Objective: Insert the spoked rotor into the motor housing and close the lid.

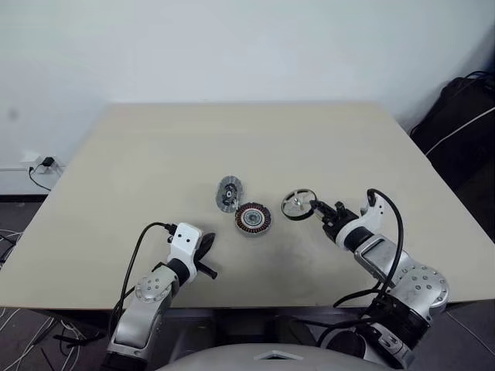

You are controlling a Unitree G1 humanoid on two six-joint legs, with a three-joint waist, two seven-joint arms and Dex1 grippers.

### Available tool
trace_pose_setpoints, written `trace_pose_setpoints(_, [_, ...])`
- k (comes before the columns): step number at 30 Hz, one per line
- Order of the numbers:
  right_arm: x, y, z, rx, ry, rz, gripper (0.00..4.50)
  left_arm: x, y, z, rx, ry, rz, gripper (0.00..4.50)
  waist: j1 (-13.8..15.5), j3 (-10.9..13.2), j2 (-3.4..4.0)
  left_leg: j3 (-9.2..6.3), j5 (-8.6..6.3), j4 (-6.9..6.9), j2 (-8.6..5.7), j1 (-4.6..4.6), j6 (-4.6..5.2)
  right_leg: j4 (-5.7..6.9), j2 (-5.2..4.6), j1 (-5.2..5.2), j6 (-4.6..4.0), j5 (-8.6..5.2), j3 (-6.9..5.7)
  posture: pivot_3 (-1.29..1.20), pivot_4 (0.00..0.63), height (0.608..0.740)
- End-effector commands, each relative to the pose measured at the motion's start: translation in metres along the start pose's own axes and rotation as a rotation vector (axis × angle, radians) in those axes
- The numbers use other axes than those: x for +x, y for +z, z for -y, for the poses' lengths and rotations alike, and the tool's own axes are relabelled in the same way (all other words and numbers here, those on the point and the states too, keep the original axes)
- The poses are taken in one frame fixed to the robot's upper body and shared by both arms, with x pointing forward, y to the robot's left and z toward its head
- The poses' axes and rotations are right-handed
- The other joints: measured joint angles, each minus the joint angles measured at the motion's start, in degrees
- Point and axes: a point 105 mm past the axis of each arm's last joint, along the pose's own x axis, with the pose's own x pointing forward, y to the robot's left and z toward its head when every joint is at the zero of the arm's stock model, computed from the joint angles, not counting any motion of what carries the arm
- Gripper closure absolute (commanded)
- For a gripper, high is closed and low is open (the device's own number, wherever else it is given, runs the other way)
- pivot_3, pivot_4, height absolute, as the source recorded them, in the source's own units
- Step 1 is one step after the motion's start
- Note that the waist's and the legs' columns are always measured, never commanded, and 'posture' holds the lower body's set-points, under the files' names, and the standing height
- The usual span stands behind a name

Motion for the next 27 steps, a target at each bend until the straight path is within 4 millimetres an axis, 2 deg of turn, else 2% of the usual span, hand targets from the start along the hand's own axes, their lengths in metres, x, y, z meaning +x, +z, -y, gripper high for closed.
trace_pose_setpoints(1, [0.015, -0.031, -0.031, 0.106, 0.169, -0.035, 4.08, 0.000, 0.012, -0.001, 0.013, -0.004, 0.042, 4.50, 0.0, 0.0, 0.01, 0.00, 0.00, 0.00, 0.00, 0.00, 0.00, 0.00, 0.00, 0.00, 0.00, 0.00, 0.00, 0.00, 0.000, 0.740])
trace_pose_setpoints(9, [0.035, -0.064, -0.038, 0.187, 0.218, -0.128, 4.08, -0.004, 0.012, -0.004, 0.019, 0.005, 0.036, 4.50, 0.0, 0.0, -0.04, 0.02, 0.01, 0.03, -0.01, 0.00, 0.03, -0.01, 0.00, 0.02, 0.01, 0.01, 0.01, 0.00, 0.000, 0.740])
trace_pose_setpoints(14, [0.038, -0.080, -0.043, 0.250, 0.273, -0.200, 4.08, -0.007, 0.011, -0.006, 0.023, 0.014, 0.032, 4.50, 0.0, 0.1, -0.06, 0.02, 0.09, 0.02, -0.01, -0.01, -0.09, -0.01, 0.00, 0.02, 0.03, 0.02, 0.02, 0.00, 0.000, 0.740])
trace_pose_setpoints(20, [0.040, -0.095, -0.041, 0.348, 0.310, -0.268, 4.08, -0.010, 0.011, -0.008, 0.025, 0.023, 0.024, 4.50, 0.0, 0.1, -0.07, 0.02, 0.06, 0.02, -0.01, -0.01, -0.04, -0.02, -0.02, 0.01, 0.02, 0.02, 0.02, 0.00, 0.000, 0.740])
trace_pose_setpoints(27, [0.043, -0.109, -0.032, 0.350, 0.276, -0.326, 4.08, -0.012, 0.010, -0.009, 0.028, 0.029, 0.020, 4.50, 0.0, 0.1, -0.05, 0.02, 0.01, 0.02, 0.00, -0.01, 0.04, -0.02, -0.02, 0.01, 0.02, 0.02, 0.02, 0.00, 0.000, 0.740])
